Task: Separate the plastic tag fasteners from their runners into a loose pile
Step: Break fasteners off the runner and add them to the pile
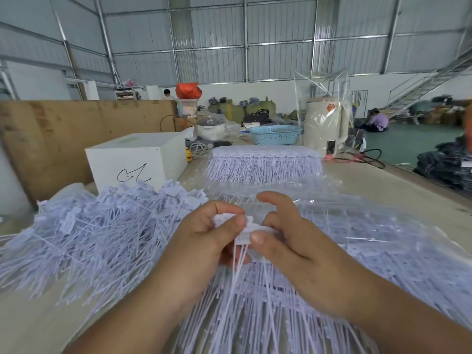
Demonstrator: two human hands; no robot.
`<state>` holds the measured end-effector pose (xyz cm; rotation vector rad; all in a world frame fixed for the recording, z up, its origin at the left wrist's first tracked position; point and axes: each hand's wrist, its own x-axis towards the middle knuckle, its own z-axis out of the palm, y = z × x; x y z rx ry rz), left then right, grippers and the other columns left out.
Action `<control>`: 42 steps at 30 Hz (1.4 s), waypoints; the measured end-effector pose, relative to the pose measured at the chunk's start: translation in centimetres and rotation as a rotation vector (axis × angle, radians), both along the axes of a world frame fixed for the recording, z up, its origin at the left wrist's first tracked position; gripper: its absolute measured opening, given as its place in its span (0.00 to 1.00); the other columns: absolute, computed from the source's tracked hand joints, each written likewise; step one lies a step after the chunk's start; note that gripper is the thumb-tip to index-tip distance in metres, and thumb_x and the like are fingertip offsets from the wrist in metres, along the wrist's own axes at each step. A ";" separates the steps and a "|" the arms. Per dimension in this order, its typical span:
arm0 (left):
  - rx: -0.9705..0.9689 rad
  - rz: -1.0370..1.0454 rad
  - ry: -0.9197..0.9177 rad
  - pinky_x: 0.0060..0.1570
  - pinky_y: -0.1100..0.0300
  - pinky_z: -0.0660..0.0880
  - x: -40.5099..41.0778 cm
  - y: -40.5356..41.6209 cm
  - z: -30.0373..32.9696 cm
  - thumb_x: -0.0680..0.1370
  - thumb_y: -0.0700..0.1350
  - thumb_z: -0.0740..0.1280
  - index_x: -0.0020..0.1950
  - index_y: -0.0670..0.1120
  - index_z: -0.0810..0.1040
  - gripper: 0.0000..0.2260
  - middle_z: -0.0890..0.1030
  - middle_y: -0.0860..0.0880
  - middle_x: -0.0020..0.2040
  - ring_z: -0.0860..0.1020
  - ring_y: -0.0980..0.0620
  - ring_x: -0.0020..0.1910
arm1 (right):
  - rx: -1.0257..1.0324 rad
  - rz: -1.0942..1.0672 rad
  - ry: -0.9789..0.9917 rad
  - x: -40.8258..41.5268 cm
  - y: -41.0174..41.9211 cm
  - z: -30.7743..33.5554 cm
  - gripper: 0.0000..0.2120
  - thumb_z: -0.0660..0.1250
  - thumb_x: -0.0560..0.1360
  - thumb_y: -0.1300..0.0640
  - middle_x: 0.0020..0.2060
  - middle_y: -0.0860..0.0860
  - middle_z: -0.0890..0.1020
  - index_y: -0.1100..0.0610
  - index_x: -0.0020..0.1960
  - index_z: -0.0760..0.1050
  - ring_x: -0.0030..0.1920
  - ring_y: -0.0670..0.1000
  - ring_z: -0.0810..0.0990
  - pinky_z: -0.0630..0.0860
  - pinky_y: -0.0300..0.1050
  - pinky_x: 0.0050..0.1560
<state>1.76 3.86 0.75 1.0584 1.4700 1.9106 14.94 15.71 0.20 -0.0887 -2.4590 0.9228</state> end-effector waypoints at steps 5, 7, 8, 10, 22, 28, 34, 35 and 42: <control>0.056 0.111 0.010 0.25 0.61 0.75 -1.0 -0.1 0.2 0.66 0.47 0.70 0.37 0.53 0.83 0.03 0.81 0.46 0.31 0.77 0.52 0.25 | 0.015 -0.055 -0.066 0.8 1.1 0.8 0.14 0.59 0.78 0.39 0.28 0.46 0.68 0.48 0.44 0.72 0.26 0.45 0.66 0.67 0.46 0.31; 0.029 0.135 0.089 0.28 0.58 0.76 -1.3 -0.1 0.0 0.65 0.50 0.72 0.39 0.53 0.83 0.04 0.80 0.44 0.33 0.77 0.50 0.26 | 0.057 -0.104 -0.078 0.8 1.3 0.9 0.14 0.63 0.78 0.42 0.26 0.45 0.67 0.51 0.40 0.71 0.25 0.45 0.65 0.66 0.47 0.31; 0.018 0.137 0.126 0.29 0.57 0.76 -1.3 -0.2 -0.1 0.65 0.52 0.74 0.40 0.52 0.82 0.06 0.79 0.44 0.33 0.77 0.50 0.26 | 0.107 -0.125 -0.074 0.8 1.2 0.9 0.14 0.63 0.77 0.43 0.26 0.45 0.67 0.51 0.40 0.70 0.25 0.45 0.65 0.66 0.47 0.31; 0.005 0.136 0.173 0.28 0.56 0.75 -1.4 -0.3 -0.1 0.66 0.52 0.79 0.41 0.52 0.82 0.10 0.79 0.47 0.33 0.76 0.51 0.27 | 0.165 -0.144 -0.053 0.8 1.0 1.0 0.13 0.64 0.77 0.44 0.26 0.46 0.68 0.52 0.41 0.71 0.25 0.46 0.65 0.65 0.48 0.31; 0.048 0.229 0.125 0.25 0.59 0.73 -0.6 -0.3 0.8 0.65 0.50 0.72 0.39 0.49 0.81 0.06 0.80 0.48 0.30 0.77 0.50 0.27 | 0.276 -0.267 0.096 0.6 -0.8 1.4 0.11 0.63 0.78 0.44 0.24 0.47 0.72 0.50 0.44 0.75 0.26 0.48 0.70 0.67 0.46 0.27; 0.193 0.229 -0.135 0.22 0.66 0.71 1.3 -0.1 1.7 0.76 0.41 0.68 0.45 0.41 0.79 0.04 0.78 0.47 0.27 0.75 0.55 0.23 | 0.427 -0.364 0.375 0.0 -2.9 1.8 0.09 0.64 0.77 0.52 0.25 0.45 0.69 0.56 0.43 0.79 0.25 0.48 0.67 0.64 0.42 0.23; 0.119 0.283 -0.251 0.22 0.67 0.70 -2.3 -1.7 2.5 0.81 0.41 0.63 0.42 0.42 0.75 0.08 0.76 0.47 0.30 0.72 0.56 0.22 | 0.418 -0.339 0.446 0.9 -2.5 2.3 0.08 0.64 0.77 0.51 0.25 0.42 0.67 0.55 0.46 0.78 0.25 0.45 0.65 0.62 0.37 0.24; 0.123 0.281 -0.192 0.22 0.67 0.70 -2.0 -1.4 2.2 0.80 0.41 0.64 0.43 0.42 0.76 0.06 0.78 0.47 0.29 0.74 0.55 0.22 | 0.357 -0.301 0.399 0.8 -2.4 2.3 0.09 0.64 0.77 0.49 0.24 0.42 0.67 0.53 0.48 0.77 0.24 0.45 0.66 0.60 0.37 0.24; 0.111 0.139 0.171 0.26 0.57 0.72 0.7 0.1 0.6 0.70 0.54 0.70 0.44 0.54 0.80 0.07 0.78 0.48 0.32 0.74 0.48 0.28 | 0.220 -0.178 0.095 0.3 -1.8 1.3 0.23 0.62 0.77 0.41 0.28 0.36 0.77 0.40 0.68 0.58 0.37 0.47 0.82 0.80 0.52 0.40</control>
